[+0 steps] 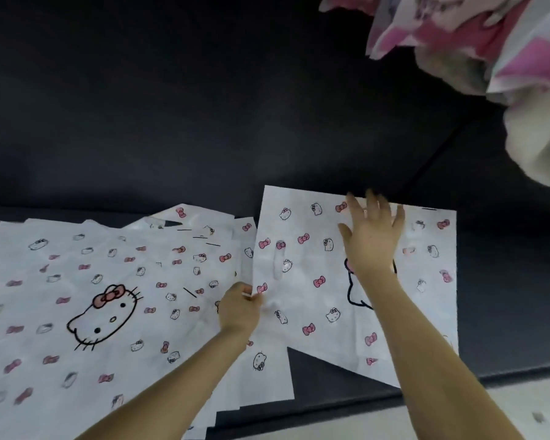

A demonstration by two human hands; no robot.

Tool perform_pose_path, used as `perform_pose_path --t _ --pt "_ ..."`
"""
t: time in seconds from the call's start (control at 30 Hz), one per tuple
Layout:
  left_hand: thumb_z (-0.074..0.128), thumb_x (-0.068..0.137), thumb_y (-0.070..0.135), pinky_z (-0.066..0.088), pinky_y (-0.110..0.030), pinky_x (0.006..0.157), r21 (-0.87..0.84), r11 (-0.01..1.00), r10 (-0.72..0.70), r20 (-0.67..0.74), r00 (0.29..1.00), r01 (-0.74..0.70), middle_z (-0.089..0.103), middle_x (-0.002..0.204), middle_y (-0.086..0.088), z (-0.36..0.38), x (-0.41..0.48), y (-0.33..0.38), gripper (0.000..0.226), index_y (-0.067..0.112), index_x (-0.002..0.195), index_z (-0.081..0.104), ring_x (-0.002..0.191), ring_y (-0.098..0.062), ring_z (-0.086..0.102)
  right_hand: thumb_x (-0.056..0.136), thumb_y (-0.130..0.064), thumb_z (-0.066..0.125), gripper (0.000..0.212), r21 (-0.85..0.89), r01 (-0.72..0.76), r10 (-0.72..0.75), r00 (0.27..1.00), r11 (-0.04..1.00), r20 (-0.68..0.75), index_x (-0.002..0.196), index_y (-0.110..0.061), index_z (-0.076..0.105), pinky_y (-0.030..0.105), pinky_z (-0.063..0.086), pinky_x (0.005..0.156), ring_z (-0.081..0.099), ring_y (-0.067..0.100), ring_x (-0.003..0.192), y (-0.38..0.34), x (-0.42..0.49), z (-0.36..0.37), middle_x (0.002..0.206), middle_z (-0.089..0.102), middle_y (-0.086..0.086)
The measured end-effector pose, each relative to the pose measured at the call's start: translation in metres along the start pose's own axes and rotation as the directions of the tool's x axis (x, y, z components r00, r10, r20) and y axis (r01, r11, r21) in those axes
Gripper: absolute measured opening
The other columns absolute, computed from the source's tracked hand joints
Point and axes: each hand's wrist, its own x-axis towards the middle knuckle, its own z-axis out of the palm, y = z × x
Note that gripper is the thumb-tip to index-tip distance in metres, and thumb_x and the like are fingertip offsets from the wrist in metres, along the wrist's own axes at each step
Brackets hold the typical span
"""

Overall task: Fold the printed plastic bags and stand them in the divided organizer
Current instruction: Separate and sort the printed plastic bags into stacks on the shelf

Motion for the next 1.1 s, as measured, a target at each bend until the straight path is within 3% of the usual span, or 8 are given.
perform_pose_path --t 0.17,0.3,0.47,0.57,0.67,0.8,0.93,1.1 --pt "0.058 0.093 0.01 0.033 -0.01 0.05 0.005 0.998 0.066 0.014 0.998 -0.066 0.05 0.071 0.004 0.003 0.002 -0.01 0.022 0.018 0.075 0.046 0.067 -0.017 0.047 0.083 -0.058 0.041 0.063 0.061 -0.071 0.054 0.969 0.996 0.241 0.124 -0.015 0.062 0.068 0.029 0.1 0.052 0.043 0.122 0.0 -0.082 0.035 0.13 0.057 0.021" --pt "0.061 0.092 0.013 0.034 -0.007 0.055 -0.001 0.99 0.141 0.063 0.988 -0.141 0.053 0.074 0.005 -0.002 0.006 -0.006 0.011 0.013 0.086 0.051 0.071 -0.015 0.05 0.092 -0.06 0.039 0.064 -0.036 -0.231 0.223 0.869 0.972 0.442 0.145 -0.025 0.038 0.06 0.007 0.113 0.023 0.031 0.142 0.017 -0.103 0.046 0.153 0.032 0.008" --pt "0.066 0.088 0.013 0.043 -0.017 0.075 0.132 0.941 0.306 0.057 0.95 -0.311 0.062 0.091 0.003 -0.045 0.001 -0.018 0.011 0.01 0.098 0.062 0.086 -0.012 0.057 0.095 -0.046 0.047 0.053 0.042 -0.234 0.216 0.941 0.971 0.259 0.134 -0.01 0.054 0.061 0.016 0.111 0.039 0.044 0.131 -0.01 -0.092 0.036 0.141 0.046 0.025" --pt "0.074 0.082 0.011 0.048 -0.031 0.078 0.404 0.827 0.456 -0.075 0.887 -0.391 0.068 0.095 -0.004 -0.107 -0.004 -0.051 0.019 0.006 0.099 0.068 0.087 -0.024 0.061 0.089 -0.043 0.044 0.053 0.368 -0.06 0.03 0.996 0.928 0.087 0.109 0.001 0.067 0.052 0.047 0.09 0.064 0.041 0.098 -0.077 -0.096 0.022 0.111 0.066 0.023" --pt "0.084 0.068 0.007 0.049 -0.04 0.07 0.669 0.68 0.531 -0.166 0.831 -0.301 0.068 0.093 -0.014 -0.169 -0.009 -0.091 0.032 0.005 0.096 0.069 0.079 -0.039 0.062 0.083 -0.041 0.057 0.049 0.572 0.072 -0.208 0.962 0.817 0.175 0.108 0.0 0.067 0.041 0.053 0.079 0.066 0.035 0.089 -0.159 -0.118 0.008 0.102 0.07 0.014" --pt "0.055 0.085 0.046 0.05 -0.058 0.08 0.86 0.495 0.467 -0.14 0.873 -0.126 0.063 0.117 -0.023 -0.224 -0.02 -0.14 0.05 0.007 0.116 0.063 0.102 -0.047 0.06 0.075 -0.044 0.075 0.068 0.525 0.135 -0.371 0.849 0.84 0.376 0.122 0.002 0.059 0.044 0.053 0.085 0.063 0.037 0.102 -0.231 -0.143 0.02 0.113 0.066 0.016" --pt "0.031 0.089 0.057 0.052 -0.056 0.078 0.93 0.335 0.4 0.004 0.917 -0.15 0.062 0.123 -0.018 -0.24 -0.025 -0.154 0.064 0.012 0.12 0.064 0.106 -0.044 0.061 0.089 -0.055 0.054 0.073 0.388 0.085 -0.276 0.839 0.917 0.469 0.144 -0.011 0.035 0.035 0.032 0.103 0.041 0.027 0.127 -0.249 -0.139 0.029 0.135 0.048 0.008" --pt "0.041 0.08 0.049 0.053 -0.042 0.062 0.825 0.514 0.515 -0.077 0.854 -0.236 0.068 0.086 -0.014 -0.265 -0.008 -0.121 0.051 0.01 0.085 0.074 0.071 -0.038 0.064 0.085 -0.022 0.069 0.031 0.649 -0.059 -0.218 0.916 0.758 0.337 0.117 -0.023 0.066 0.027 0.045 0.076 0.065 0.02 0.087 -0.252 -0.132 0.004 0.103 0.068 0.002"
